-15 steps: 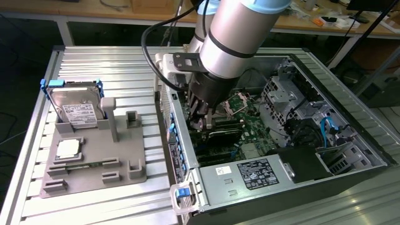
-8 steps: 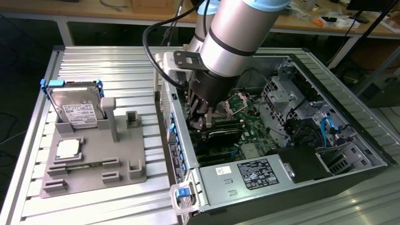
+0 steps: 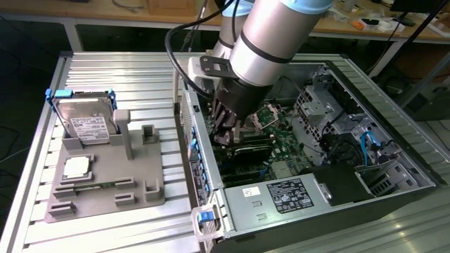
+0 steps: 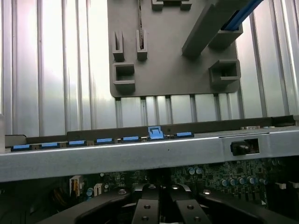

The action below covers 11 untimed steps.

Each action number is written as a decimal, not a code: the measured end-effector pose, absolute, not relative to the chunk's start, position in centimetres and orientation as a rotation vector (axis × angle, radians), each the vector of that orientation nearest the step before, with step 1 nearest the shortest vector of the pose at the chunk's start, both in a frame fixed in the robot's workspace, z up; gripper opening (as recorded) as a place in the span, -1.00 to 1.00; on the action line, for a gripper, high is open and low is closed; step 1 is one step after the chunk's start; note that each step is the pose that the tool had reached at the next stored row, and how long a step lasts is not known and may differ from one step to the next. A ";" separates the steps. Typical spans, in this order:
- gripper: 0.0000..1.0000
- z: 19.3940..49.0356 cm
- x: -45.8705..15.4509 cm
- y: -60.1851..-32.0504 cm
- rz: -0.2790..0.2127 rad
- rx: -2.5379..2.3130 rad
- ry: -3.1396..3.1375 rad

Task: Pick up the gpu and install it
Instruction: 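Press down on the gpu until it lock into place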

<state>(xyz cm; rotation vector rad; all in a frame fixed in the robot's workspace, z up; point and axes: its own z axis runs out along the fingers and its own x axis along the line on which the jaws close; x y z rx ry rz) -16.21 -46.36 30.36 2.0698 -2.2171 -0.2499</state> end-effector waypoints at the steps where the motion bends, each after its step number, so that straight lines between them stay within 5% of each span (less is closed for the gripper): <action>1: -0.79 30.4 -16.0 -46.4 -0.256 2.066 -2.215; 11: -0.79 30.4 -14.7 -46.3 -0.310 2.019 -2.192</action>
